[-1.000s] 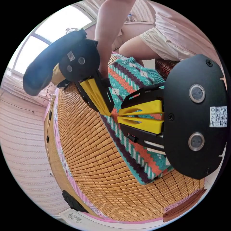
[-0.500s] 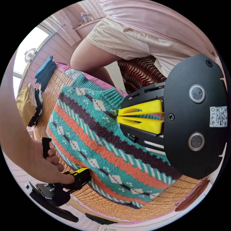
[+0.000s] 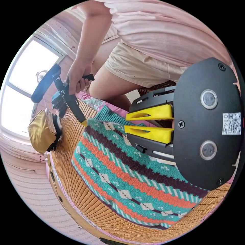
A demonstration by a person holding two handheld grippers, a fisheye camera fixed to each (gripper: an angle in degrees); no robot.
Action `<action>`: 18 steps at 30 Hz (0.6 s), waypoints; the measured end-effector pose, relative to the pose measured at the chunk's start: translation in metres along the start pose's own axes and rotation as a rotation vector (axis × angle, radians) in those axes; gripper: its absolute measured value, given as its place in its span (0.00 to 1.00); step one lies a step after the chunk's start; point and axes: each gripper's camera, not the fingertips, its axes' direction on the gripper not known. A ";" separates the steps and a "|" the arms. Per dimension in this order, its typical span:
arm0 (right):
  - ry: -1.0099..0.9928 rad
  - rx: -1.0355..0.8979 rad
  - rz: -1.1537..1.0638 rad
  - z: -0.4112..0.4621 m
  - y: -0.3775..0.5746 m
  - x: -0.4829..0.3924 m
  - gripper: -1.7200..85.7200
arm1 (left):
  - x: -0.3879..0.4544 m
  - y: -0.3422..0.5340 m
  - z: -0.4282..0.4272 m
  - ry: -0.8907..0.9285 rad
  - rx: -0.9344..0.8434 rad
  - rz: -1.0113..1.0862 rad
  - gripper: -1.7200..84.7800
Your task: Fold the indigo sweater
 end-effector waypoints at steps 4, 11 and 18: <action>-0.149 -0.173 0.049 0.028 0.020 0.046 0.17 | 0.017 -0.012 0.007 -0.009 0.046 0.051 0.10; -0.316 -0.065 0.012 -0.004 0.029 0.081 0.06 | 0.039 -0.026 0.015 -0.124 0.027 0.074 0.20; -0.501 0.068 -0.185 -0.059 0.051 0.084 0.05 | 0.053 -0.031 0.023 -0.197 -0.029 0.026 0.19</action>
